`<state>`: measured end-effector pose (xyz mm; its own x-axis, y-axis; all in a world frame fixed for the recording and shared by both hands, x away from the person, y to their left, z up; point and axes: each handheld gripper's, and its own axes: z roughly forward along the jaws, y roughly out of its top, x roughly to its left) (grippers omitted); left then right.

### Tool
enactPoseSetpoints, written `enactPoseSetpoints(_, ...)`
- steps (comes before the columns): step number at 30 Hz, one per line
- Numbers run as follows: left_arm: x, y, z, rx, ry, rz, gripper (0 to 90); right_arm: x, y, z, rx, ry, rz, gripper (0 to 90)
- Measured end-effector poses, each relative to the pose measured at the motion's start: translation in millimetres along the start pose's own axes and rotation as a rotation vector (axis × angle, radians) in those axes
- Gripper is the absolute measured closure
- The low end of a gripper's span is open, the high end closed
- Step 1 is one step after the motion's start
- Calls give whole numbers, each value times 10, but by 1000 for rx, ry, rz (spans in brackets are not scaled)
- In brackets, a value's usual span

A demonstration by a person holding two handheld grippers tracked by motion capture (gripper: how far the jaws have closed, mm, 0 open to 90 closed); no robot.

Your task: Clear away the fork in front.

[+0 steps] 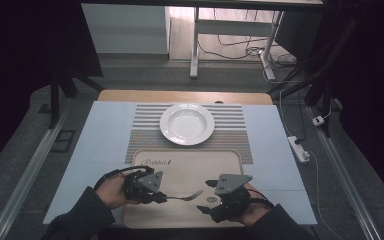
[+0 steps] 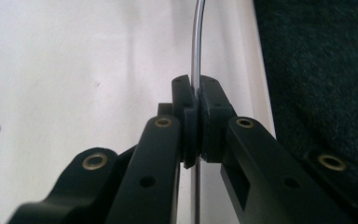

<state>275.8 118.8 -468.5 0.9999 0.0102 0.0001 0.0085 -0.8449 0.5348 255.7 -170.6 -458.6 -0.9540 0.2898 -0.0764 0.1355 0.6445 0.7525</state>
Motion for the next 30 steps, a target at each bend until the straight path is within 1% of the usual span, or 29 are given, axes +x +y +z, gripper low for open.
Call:
enactPoseSetpoints(1,0,-3,-6,2,11,-30,864,0,0,0,0,0,0,214)
enactPoseSetpoints(2,6,-5,-12,8,20,-64,864,-14,-3,0,8,-16,11,193)
enactPoseSetpoints(6,44,-33,-28,26,40,-185,864,-65,-19,-14,25,-49,75,155)
enactPoseSetpoints(7,54,-48,-33,28,48,-213,865,-79,-23,-18,27,-55,83,147)
enactPoseSetpoints(8,61,-63,-38,29,55,-241,864,-91,-32,-23,40,-73,93,122)
enactPoseSetpoints(9,67,-78,-44,30,64,-267,864,-91,-32,-23,40,-73,93,122)
enactPoseSetpoints(11,81,-108,-57,26,75,-327,864,-101,-46,-27,59,-89,106,111)
enactPoseSetpoints(13,90,-139,-65,16,92,-389,864,-108,-62,-26,80,-92,115,89)
enactPoseSetpoints(14,91,-151,-68,16,104,-417,864,-102,-75,-29,92,-106,116,68)
enactPoseSetpoints(17,94,-194,-70,23,139,-502,864,-98,-81,-43,99,-120,118,56)
enactPoseSetpoints(19,96,-232,-68,9,160,-569,864,-96,-88,-64,98,-138,119,44)
enactPoseSetpoints(22,95,-292,-77,-3,188,-660,864,-102,-110,-112,99,-154,129,38)
enactPoseSetpoints(24,87,-323,-67,5,218,-720,864,-112,-129,-144,93,-151,140,32)
enactPoseSetpoints(26,85,-359,-50,8,236,-779,864,-122,-148,-177,91,-162,154,30)
enactPoseSetpoints(28,84,-385,-24,23,266,-831,864,-131,-166,-209,87,-170,167,27)
enactPoseSetpoints(30,91,-411,6,25,277,-887,864,-141,-187,-235,79,-178,178,26)
